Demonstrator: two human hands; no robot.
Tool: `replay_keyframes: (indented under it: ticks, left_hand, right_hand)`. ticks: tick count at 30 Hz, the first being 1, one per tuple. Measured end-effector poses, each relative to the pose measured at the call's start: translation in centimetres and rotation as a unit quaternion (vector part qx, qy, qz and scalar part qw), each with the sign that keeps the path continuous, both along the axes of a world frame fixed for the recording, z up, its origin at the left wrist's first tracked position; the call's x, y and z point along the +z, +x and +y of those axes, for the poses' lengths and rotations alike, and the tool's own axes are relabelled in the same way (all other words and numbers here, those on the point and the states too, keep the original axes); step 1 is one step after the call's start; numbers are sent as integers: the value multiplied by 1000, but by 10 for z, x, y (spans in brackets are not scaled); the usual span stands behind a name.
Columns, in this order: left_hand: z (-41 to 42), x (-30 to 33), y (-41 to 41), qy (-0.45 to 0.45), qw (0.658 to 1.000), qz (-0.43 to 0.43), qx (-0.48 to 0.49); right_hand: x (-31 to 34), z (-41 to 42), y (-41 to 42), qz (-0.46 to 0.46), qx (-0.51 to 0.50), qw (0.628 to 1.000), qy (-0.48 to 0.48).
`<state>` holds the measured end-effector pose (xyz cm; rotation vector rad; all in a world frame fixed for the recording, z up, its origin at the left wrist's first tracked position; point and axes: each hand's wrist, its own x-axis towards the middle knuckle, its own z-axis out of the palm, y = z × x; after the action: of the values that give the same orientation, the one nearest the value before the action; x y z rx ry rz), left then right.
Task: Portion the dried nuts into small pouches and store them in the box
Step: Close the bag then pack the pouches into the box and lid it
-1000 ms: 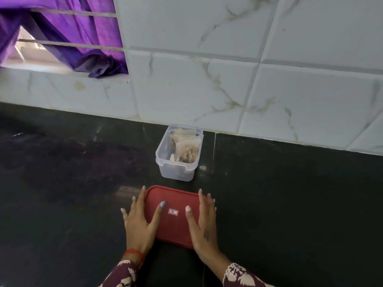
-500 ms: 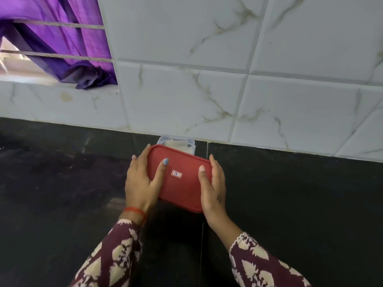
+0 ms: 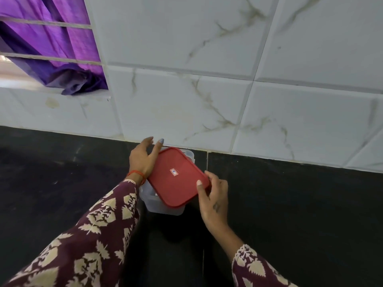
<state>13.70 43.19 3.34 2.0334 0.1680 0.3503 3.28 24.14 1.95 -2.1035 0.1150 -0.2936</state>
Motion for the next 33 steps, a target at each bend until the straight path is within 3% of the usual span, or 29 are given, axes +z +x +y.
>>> replay_keyframes:
  ticks: [3,5,9,14,20,25,33]
  left_hand:
    - [6,-1,-2,-32,997,-23,68]
    - [8,-2,-12,-55,995,5,79]
    - [1,-17,-43,-113,988,108,2]
    - [2,-21,-46,-193,968,141,-73]
    - [13,-8,-14,-141,965,187,-119]
    - [-3,7,-23,-203,947,194,-158]
    - [7,-2,-32,-185,952,191,-152]
  right_hand:
    - [1,-10,8,-26,-19,999,-40]
    - [4,-14,23,-30,-6,999,-36]
    - [4,-5,44,35,137,989,38]
    - [-5,24,32,77,160,979,98]
    - [-2,31,35,99,150,982,61]
    - [-1,35,35,114,144,983,-1]
    - [-5,40,30,111,155,978,-80]
